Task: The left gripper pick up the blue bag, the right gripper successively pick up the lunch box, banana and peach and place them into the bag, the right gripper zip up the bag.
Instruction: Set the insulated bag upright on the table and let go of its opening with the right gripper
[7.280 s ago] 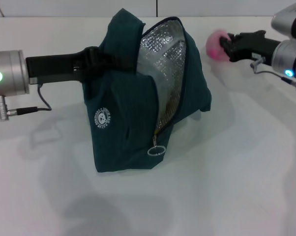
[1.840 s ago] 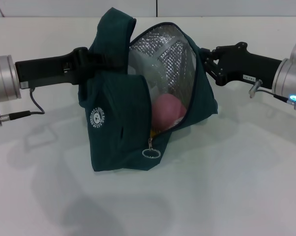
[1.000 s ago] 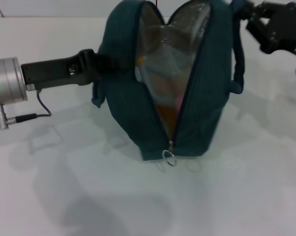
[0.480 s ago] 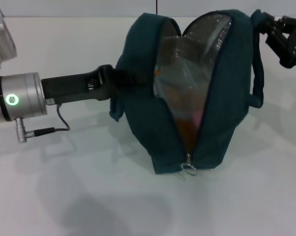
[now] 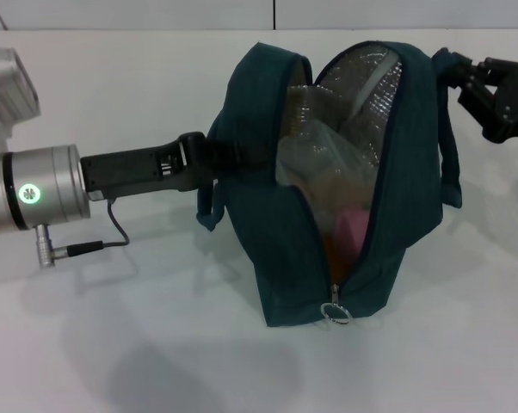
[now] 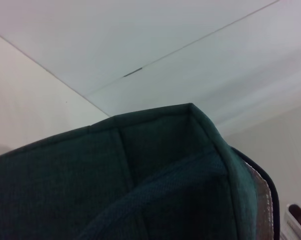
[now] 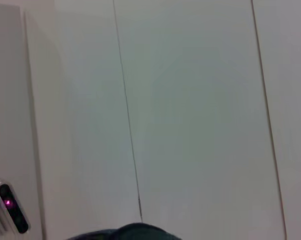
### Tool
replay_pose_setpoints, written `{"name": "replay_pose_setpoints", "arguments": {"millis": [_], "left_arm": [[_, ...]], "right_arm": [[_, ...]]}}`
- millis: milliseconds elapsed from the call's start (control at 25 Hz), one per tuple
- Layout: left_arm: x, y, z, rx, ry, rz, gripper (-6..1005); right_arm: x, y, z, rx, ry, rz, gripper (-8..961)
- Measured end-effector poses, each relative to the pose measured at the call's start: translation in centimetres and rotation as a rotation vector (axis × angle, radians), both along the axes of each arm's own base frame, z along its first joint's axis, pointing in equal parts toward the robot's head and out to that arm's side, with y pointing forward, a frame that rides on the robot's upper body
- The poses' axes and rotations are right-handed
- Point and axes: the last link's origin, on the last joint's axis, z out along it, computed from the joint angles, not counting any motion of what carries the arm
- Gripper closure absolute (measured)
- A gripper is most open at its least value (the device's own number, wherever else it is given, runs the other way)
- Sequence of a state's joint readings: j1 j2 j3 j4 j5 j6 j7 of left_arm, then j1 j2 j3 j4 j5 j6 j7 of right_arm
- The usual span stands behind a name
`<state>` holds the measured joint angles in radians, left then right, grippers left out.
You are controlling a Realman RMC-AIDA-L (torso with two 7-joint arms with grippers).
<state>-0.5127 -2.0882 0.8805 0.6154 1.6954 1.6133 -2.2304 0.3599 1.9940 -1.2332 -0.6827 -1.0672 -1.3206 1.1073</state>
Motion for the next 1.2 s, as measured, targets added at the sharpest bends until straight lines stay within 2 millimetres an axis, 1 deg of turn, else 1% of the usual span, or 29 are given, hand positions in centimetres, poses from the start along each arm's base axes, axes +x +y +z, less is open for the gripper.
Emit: {"name": "replay_pose_setpoints", "arguments": {"millis": [280, 720, 1000, 1200], "left_arm": [[-0.26, -0.19, -0.19, 0.004, -0.002, -0.002, 969], [-0.31, -0.29, -0.36, 0.003, -0.004, -0.003, 969], [-0.41, -0.21, -0.27, 0.01, -0.008, 0.005, 969], [-0.41, -0.18, -0.17, 0.014, -0.012, 0.006, 969]], "right_arm": [[0.15, -0.03, -0.35, -0.008, -0.021, 0.005, 892], [0.2, -0.38, -0.13, 0.002, -0.009, 0.018, 805], [0.37, 0.12, 0.19, 0.018, -0.004, 0.0, 749], [0.58, 0.06, 0.37, 0.017, -0.008, 0.0, 550]]}}
